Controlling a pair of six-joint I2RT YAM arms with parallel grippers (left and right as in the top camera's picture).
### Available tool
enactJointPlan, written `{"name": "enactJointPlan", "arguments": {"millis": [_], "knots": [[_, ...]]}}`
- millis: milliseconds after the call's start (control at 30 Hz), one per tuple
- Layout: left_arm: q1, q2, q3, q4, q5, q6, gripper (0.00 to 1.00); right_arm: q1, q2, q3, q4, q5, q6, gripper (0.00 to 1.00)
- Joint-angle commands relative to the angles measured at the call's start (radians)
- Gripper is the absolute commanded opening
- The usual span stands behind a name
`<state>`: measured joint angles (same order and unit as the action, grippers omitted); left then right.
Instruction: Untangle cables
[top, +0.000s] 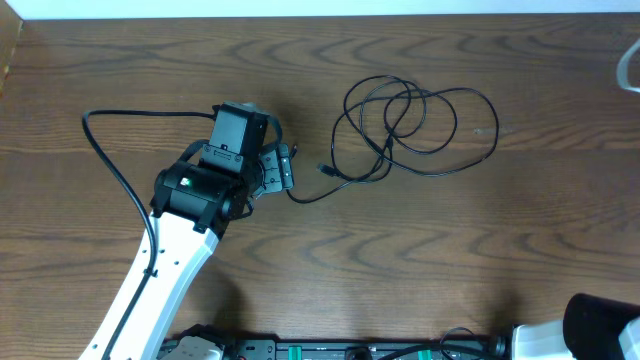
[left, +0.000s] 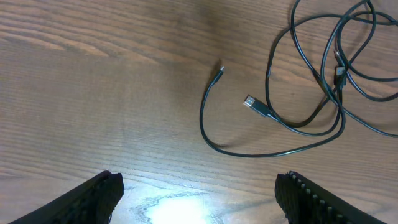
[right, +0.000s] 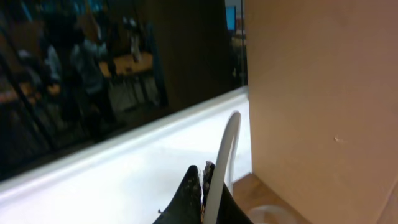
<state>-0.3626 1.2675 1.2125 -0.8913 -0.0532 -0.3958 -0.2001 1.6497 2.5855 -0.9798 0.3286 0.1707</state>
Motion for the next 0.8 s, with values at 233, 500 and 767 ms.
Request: {"name": "enactJointPlan", "arguments": {"millis": [233, 500, 767], "knots": [[0.003, 0.006, 0.000, -0.010, 0.020, 0.006, 0.84, -0.101, 0.297, -0.003, -0.045, -0.029, -0.120, 0.01], [0.003, 0.006, 0.000, -0.039, 0.020, 0.009, 0.84, -0.428, 0.446, -0.016, -0.055, -0.213, -0.077, 0.01], [0.003, 0.006, 0.000, -0.042, 0.021, 0.009, 0.84, -0.642, 0.503, -0.225, -0.033, -0.398, -0.051, 0.05]]}}
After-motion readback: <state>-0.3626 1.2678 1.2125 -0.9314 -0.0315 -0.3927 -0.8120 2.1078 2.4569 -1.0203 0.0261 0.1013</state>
